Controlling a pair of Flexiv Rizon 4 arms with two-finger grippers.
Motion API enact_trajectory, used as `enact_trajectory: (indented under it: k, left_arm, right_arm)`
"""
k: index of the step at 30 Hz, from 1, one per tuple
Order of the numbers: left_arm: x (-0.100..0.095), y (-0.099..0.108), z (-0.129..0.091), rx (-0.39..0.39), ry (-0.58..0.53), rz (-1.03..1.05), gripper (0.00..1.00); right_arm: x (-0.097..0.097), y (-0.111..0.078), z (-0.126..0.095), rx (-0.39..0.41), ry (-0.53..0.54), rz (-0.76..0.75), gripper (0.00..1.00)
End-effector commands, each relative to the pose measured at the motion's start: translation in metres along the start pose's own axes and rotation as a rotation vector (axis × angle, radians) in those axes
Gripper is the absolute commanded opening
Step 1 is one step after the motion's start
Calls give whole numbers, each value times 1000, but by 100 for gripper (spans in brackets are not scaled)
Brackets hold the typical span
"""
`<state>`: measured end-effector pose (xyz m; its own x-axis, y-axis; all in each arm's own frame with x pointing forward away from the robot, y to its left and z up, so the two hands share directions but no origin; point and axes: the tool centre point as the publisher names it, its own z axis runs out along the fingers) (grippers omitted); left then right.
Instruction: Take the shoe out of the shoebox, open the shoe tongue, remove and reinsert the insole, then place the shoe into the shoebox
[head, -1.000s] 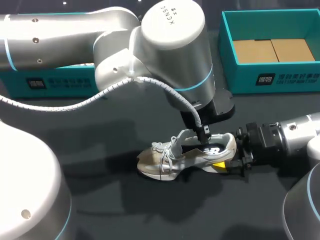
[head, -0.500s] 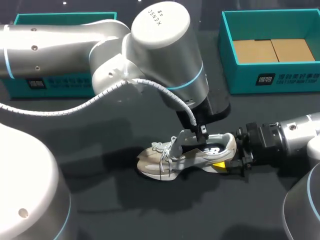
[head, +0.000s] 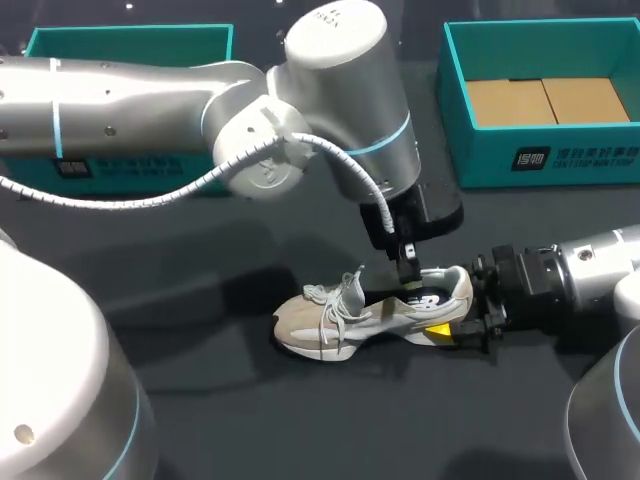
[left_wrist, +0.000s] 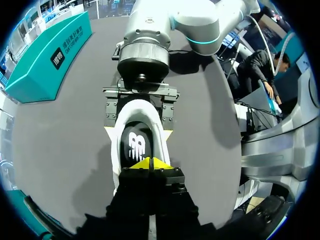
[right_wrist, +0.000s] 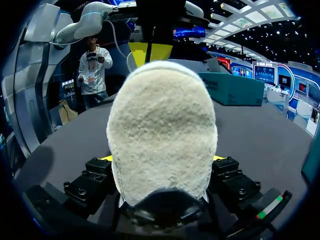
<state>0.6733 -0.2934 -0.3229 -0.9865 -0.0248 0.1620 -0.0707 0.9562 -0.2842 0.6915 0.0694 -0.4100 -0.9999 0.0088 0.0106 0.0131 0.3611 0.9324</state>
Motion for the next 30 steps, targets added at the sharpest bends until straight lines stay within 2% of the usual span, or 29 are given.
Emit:
enact_trajectory:
  k: [1,12,18,30]
  left_arm:
    - [-2,-8,16,-23,21,6,0]
    - [-5,8,37,-88,65,-33,0]
    - [5,21,46,-137,70,-13,0]
    - [14,36,50,-170,80,16,0]
  right_arm:
    - [1,0,3,2,-2,0,0]
    - [1,0,3,2,-2,0,0]
    - [1,0,3,2,-2,0,0]
    - [1,0,3,2,-2,0,0]
